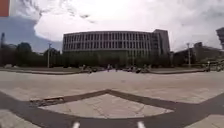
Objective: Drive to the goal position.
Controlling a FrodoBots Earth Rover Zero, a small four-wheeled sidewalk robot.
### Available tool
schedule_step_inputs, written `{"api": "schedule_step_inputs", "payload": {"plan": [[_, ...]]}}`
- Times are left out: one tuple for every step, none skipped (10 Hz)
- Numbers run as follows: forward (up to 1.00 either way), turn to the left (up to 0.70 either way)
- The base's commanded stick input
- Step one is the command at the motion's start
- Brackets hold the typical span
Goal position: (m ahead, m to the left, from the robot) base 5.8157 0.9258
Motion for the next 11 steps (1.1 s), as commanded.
{"api": "schedule_step_inputs", "payload": {"plan": [[0.70, 0.00], [0.70, 0.00], [0.70, 0.00], [0.70, 0.00], [0.70, 0.00], [0.70, 0.00], [0.70, 0.00], [0.70, 0.00], [0.70, 0.00], [0.70, 0.00], [0.70, 0.00]]}}
